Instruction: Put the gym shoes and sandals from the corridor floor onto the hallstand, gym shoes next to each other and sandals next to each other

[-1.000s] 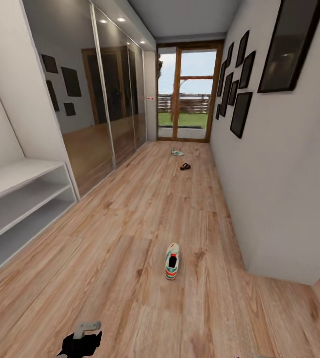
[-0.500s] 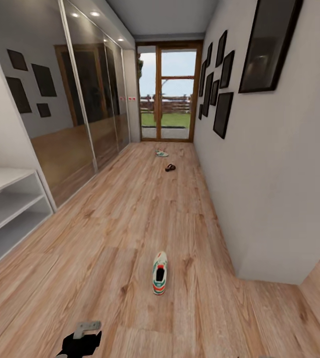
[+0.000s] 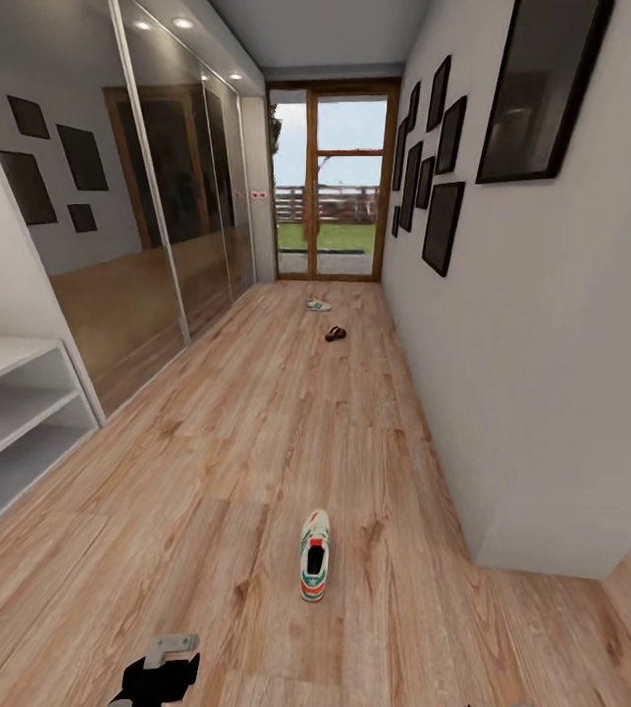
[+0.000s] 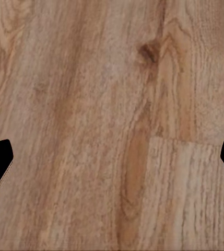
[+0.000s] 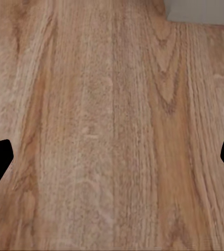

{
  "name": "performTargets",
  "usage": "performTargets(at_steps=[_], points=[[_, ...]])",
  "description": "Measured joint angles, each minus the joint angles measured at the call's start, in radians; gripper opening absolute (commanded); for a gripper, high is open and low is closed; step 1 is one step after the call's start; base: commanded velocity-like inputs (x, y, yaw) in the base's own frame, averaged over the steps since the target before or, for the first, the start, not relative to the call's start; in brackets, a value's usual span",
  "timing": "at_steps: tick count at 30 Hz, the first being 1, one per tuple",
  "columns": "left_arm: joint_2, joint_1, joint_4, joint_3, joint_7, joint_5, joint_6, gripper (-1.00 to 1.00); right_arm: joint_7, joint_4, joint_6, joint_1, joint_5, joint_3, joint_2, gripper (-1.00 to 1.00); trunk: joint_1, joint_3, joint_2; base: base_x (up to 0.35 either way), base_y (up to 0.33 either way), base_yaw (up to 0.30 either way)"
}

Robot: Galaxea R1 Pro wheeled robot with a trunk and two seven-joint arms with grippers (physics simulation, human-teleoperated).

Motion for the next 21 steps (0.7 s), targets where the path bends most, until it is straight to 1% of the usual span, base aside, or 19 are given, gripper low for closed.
performTargets(at_steps=[21], points=[[0.000, 0.000, 0.000, -0.001, 0.000, 0.000, 0.000, 1.00, 0.004, 0.000, 0.000, 0.000, 0.000, 0.002, 0.000, 1.00, 0.000, 0.000, 0.000, 0.336, 0.000, 0.000]])
